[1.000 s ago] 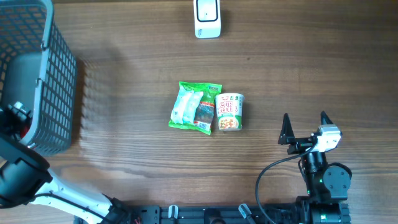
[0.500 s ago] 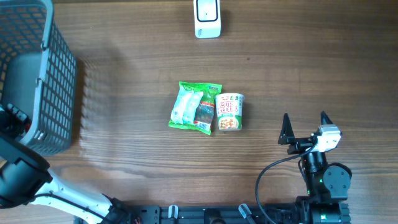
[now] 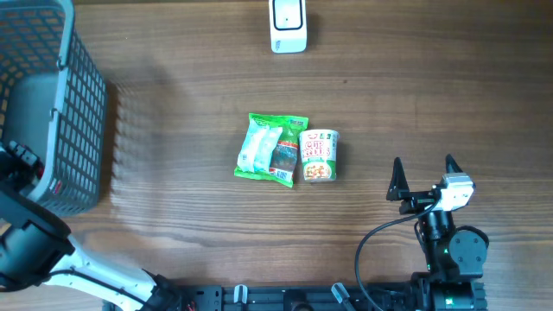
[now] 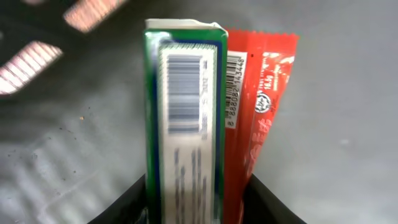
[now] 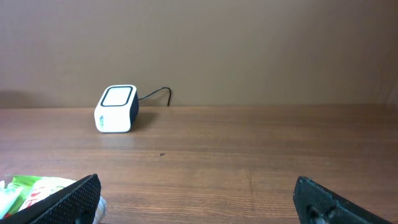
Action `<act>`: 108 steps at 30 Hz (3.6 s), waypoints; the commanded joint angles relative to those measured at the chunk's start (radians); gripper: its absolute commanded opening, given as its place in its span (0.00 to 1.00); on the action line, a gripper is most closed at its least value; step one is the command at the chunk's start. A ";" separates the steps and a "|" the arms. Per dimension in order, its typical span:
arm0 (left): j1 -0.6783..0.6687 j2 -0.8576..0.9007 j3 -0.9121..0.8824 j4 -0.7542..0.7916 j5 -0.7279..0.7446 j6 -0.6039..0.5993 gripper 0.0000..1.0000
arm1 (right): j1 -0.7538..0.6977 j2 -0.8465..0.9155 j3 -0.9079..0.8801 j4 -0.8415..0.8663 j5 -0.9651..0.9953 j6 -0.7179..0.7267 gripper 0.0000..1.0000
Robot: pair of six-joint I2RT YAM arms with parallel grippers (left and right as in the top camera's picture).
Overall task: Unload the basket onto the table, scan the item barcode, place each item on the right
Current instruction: 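Grasp the green-white gum box in the basket with the left gripper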
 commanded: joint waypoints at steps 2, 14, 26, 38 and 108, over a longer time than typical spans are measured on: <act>-0.037 -0.176 0.017 0.044 0.024 -0.022 0.41 | -0.003 -0.006 -0.001 0.003 0.002 -0.009 1.00; -0.126 -0.474 0.017 0.127 -0.051 -0.084 0.64 | -0.003 -0.006 -0.001 0.003 0.002 -0.009 1.00; -0.124 -0.153 0.014 0.003 -0.167 -0.032 1.00 | -0.003 -0.006 -0.001 0.003 0.002 -0.008 1.00; -0.102 -0.010 0.014 0.038 -0.167 0.039 1.00 | -0.003 -0.006 -0.001 0.003 0.002 -0.009 1.00; -0.151 -0.495 0.015 0.216 -0.051 -0.021 0.35 | -0.003 -0.006 -0.001 0.003 0.002 -0.009 1.00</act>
